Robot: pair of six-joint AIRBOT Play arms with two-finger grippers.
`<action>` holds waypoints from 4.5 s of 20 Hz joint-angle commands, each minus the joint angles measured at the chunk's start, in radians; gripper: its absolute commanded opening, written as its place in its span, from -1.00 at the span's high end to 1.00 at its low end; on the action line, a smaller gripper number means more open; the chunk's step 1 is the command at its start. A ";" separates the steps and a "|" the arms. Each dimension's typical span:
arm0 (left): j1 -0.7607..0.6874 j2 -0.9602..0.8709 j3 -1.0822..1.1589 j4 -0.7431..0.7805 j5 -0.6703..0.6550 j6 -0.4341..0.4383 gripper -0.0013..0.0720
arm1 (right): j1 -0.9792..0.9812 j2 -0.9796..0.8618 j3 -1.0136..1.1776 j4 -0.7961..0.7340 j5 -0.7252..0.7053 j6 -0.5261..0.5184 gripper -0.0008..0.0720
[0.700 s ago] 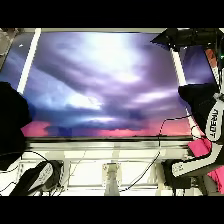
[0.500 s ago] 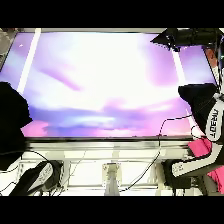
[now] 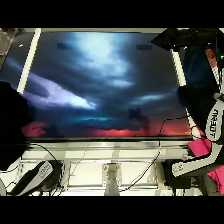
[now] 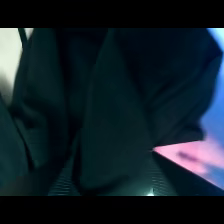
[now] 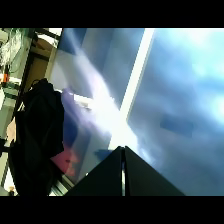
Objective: Fold the clothes and pants, and hang the long-sleeved shirts on hangers.
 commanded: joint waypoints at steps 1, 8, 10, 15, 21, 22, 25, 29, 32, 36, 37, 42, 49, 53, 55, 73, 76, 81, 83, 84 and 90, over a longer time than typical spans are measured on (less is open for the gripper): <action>0.052 -0.087 -0.046 0.005 0.057 -0.003 -0.49 | 0.000 0.000 0.001 0.002 -0.032 0.001 0.92; 0.051 -0.227 -0.046 0.005 0.406 -0.003 -0.50 | 0.000 0.000 0.001 0.002 -0.068 0.001 0.93; 0.051 -0.269 -0.046 0.004 0.461 -0.003 -0.50 | 0.000 0.000 0.001 0.002 -0.068 0.001 0.93; 0.056 -0.337 -0.046 0.005 0.562 -0.003 -0.46 | 0.000 0.000 0.001 0.005 -0.068 0.001 0.93; 0.055 -0.334 -0.042 -0.057 0.588 -0.005 0.95 | 0.000 0.000 0.001 0.011 -0.066 0.001 0.92; 0.053 -0.318 -0.039 -0.118 0.589 -0.020 0.95 | 0.000 0.000 0.001 0.010 -0.065 0.001 0.93; 0.017 -0.257 0.037 -0.419 0.604 -0.026 0.95 | 0.000 0.000 0.001 0.013 -0.066 0.001 0.93; -0.175 -0.180 0.298 -1.048 0.602 0.291 0.96 | 0.000 0.000 0.000 0.007 -0.090 0.001 0.93; -0.423 -0.174 0.555 -1.283 0.600 0.462 0.96 | 0.000 0.000 0.001 -0.037 -0.099 0.001 0.93; -0.774 -0.196 0.705 -1.279 0.607 0.458 0.96 | -0.053 0.007 0.011 -0.124 -0.154 0.003 0.93; -0.850 -0.208 0.705 -1.279 0.604 0.458 0.96 | -0.083 0.011 0.011 -0.142 -0.173 0.009 0.93; -1.124 -0.348 0.704 -1.255 0.422 0.458 0.96 | -0.295 0.020 0.011 -0.187 -0.148 0.077 0.93; -1.254 -0.561 0.704 -0.975 0.118 0.429 -0.11 | -0.425 0.024 0.011 -0.172 -0.025 0.105 0.18; -1.236 -0.553 0.704 -0.917 0.123 0.427 -0.20 | -0.423 0.024 0.011 -0.175 -0.013 0.103 -0.05; -1.216 -0.542 0.704 -0.807 0.119 0.426 0.24 | -0.423 0.024 0.011 -0.200 0.020 0.103 -0.04; -0.755 -0.381 0.213 -0.556 -0.064 0.319 0.96 | -0.119 0.007 -0.513 -0.784 0.071 0.259 0.34; -0.755 -0.383 0.203 -0.556 -0.054 0.363 0.96 | -0.025 -0.003 -0.513 -0.814 0.058 0.321 -0.57; -0.740 -0.383 0.203 -0.556 -0.049 0.367 0.96 | 0.105 -0.049 -0.513 -0.909 0.005 0.518 -0.65; -0.740 -0.383 0.203 -0.556 -0.049 0.368 0.96 | 0.137 -0.065 -0.513 -0.923 -0.008 0.590 -0.65; -0.740 -0.383 0.203 -0.557 -0.049 0.368 0.96 | 0.152 -0.073 -0.513 -0.945 -0.007 0.631 -0.65; -0.740 -0.383 0.203 -0.557 -0.049 0.397 0.96 | 0.201 -0.115 -0.513 -1.021 -0.003 0.791 -0.65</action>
